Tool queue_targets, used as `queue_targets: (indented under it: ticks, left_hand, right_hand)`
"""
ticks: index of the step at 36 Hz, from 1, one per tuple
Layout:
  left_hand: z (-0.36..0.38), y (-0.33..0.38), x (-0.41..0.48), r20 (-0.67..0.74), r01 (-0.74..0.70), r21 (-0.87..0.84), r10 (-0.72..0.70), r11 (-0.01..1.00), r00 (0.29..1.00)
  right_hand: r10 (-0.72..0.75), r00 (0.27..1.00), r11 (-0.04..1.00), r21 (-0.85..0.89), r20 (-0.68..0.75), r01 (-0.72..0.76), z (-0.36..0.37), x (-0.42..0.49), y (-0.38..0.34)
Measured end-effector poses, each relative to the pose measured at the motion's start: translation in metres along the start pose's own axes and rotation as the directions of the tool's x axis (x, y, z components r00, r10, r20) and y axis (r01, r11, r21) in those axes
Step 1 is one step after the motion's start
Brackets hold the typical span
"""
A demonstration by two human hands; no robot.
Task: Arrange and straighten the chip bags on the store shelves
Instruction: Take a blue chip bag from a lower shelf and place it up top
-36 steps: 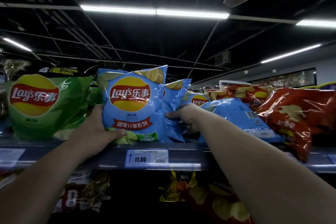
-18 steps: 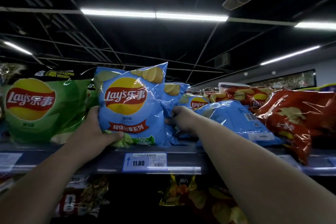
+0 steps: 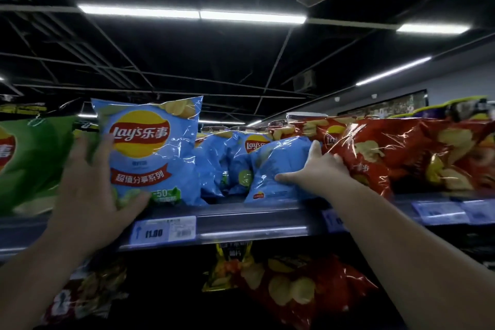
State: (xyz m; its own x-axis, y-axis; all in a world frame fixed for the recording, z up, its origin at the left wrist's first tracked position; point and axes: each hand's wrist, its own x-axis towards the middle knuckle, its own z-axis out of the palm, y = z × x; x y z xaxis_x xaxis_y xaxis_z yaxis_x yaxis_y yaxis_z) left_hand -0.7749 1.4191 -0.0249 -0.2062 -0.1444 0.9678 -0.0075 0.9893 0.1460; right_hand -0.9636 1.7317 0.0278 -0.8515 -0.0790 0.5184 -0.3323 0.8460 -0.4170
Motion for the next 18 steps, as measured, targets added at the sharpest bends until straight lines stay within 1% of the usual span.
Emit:
queue_targets:
  ticks: [2,4,5,7,8,9,10,11,12,13,14,16,17,18]
  left_hand:
    - [0.005,0.014,-0.003,-0.026,-0.055,0.084,0.057,0.995,0.998]
    - [0.014,0.040,-0.005,0.012,-0.161,0.099,0.161,0.982,0.987]
    - [0.020,0.055,-0.004,0.046,-0.220,0.076,0.217,0.972,0.975]
    - [0.033,0.086,-0.001,0.147,-0.290,0.005,0.286,0.957,0.947]
    - [0.039,0.101,0.002,0.197,-0.294,-0.043,0.296,0.955,0.935]
    - [0.044,0.116,0.005,0.244,-0.268,-0.108,0.286,0.958,0.927]
    - [0.051,0.129,0.008,0.292,-0.201,-0.184,0.249,0.962,0.924]
    - [0.059,0.140,0.012,0.343,-0.099,-0.261,0.189,0.960,0.920]
    - [0.067,0.149,0.017,0.402,0.037,-0.325,0.102,0.945,0.910]
    - [0.075,0.155,0.023,0.467,0.191,-0.380,0.009,0.905,0.884]
    - [0.083,0.160,0.030,0.536,0.349,-0.422,-0.081,0.837,0.841]
    - [0.096,0.168,0.041,0.636,0.601,-0.475,-0.221,0.643,0.739]
    - [0.100,0.171,0.044,0.686,0.690,-0.479,-0.259,0.543,0.680]
    - [0.101,0.175,0.046,0.736,0.750,-0.471,-0.262,0.464,0.624]
  right_hand:
    - [-0.019,0.999,0.999,0.036,0.049,0.018,0.004,0.001,0.001]
    - [-0.061,0.997,0.990,0.134,0.049,0.054,0.009,0.000,0.000]
    - [-0.078,0.996,0.980,0.186,0.033,0.070,0.010,-0.001,0.001]
    - [-0.105,0.994,0.951,0.292,-0.017,0.105,0.012,-0.004,0.005]
    - [-0.120,0.991,0.928,0.349,-0.059,0.133,0.013,-0.005,0.008]
    - [-0.139,0.983,0.897,0.406,-0.118,0.175,0.014,-0.007,0.011]
    - [-0.153,0.971,0.859,0.460,-0.185,0.223,0.015,-0.009,0.015]
    - [-0.156,0.954,0.815,0.513,-0.255,0.270,0.017,-0.011,0.018]
    - [-0.148,0.935,0.765,0.562,-0.323,0.315,0.018,-0.013,0.022]
    - [-0.121,0.916,0.710,0.612,-0.382,0.348,0.020,-0.014,0.025]
    - [-0.084,0.902,0.652,0.661,-0.424,0.372,0.020,-0.015,0.029]
    - [-0.040,0.897,0.525,0.755,-0.439,0.393,0.021,-0.016,0.034]
    - [-0.042,0.899,0.472,0.784,-0.436,0.403,0.022,-0.017,0.036]
    - [-0.050,0.899,0.438,0.799,-0.435,0.411,0.023,-0.017,0.037]
